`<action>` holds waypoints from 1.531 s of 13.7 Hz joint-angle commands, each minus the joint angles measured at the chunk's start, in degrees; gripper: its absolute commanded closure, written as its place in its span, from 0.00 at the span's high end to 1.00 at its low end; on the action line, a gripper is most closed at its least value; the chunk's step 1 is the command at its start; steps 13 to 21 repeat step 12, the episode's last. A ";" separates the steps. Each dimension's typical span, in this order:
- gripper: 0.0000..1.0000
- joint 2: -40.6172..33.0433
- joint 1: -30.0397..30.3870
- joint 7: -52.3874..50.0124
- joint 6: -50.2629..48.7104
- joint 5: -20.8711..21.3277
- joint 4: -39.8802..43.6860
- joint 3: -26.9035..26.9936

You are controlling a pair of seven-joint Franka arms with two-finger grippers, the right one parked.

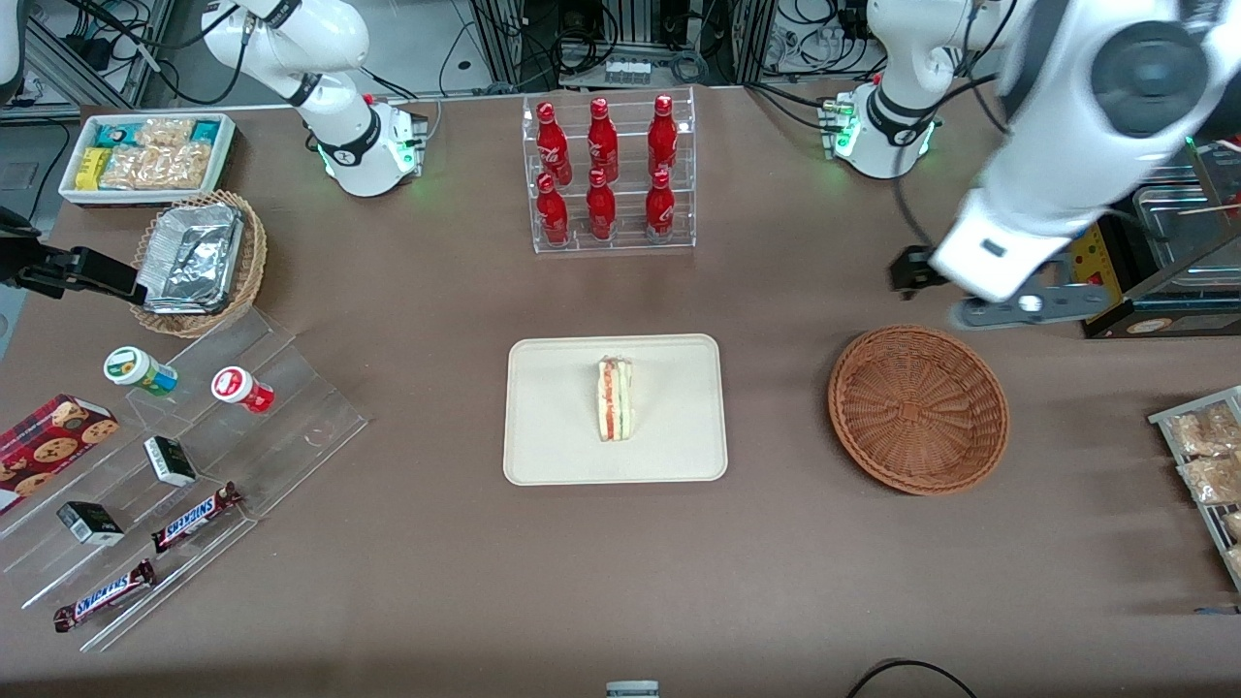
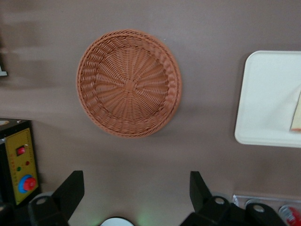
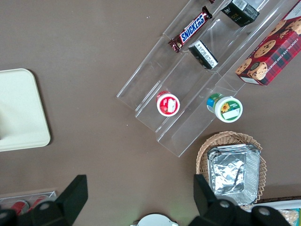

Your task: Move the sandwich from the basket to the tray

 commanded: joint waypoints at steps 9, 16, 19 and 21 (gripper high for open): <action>0.99 -4.59 3.88 19.52 -3.79 -1.04 -0.97 10.08; 0.99 -4.33 3.71 19.17 -3.97 -0.87 -0.70 9.91; 0.99 -4.33 3.71 19.17 -3.97 -0.87 -0.70 9.91; 0.99 -4.33 3.71 19.17 -3.97 -0.87 -0.70 9.91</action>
